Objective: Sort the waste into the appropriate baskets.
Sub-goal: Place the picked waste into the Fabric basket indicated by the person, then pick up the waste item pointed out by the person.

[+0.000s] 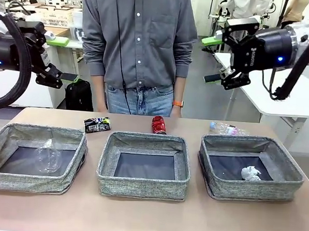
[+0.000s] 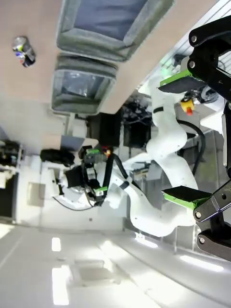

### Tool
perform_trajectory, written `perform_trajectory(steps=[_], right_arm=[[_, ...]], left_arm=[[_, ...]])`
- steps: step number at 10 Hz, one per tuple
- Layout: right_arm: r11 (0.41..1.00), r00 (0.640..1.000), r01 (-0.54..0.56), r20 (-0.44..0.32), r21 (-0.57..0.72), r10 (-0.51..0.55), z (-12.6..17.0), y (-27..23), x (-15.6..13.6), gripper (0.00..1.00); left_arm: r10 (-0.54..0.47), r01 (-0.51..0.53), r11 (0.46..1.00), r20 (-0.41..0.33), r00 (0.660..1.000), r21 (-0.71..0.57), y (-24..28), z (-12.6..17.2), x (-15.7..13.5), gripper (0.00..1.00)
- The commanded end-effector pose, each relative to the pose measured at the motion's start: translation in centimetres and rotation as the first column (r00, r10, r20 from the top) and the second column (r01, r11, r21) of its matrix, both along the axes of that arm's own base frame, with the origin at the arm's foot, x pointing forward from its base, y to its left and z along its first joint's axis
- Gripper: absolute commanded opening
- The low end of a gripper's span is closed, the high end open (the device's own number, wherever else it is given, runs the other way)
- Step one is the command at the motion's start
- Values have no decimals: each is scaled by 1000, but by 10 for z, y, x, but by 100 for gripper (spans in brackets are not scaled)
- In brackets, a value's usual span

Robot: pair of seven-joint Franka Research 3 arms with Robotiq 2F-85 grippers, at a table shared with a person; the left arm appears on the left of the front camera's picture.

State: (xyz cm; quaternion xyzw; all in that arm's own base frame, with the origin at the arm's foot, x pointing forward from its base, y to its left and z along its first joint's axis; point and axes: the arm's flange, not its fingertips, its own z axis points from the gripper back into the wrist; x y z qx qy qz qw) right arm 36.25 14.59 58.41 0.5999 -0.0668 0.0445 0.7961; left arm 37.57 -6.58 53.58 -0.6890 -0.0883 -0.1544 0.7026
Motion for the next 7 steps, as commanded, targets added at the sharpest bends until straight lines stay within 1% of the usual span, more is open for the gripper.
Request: perform_trajectory(steps=[1, 7], right_arm=[[999, 999, 32, 1, -40, -32, 11, 3, -1, 100], [999, 999, 32, 1, -40, -32, 11, 3, -1, 100]], left_arm=[[6, -6, 1000, -10, 1000, -17, -3, 5, -2, 99], [6, -6, 1000, -10, 1000, -17, -3, 5, -2, 99]])
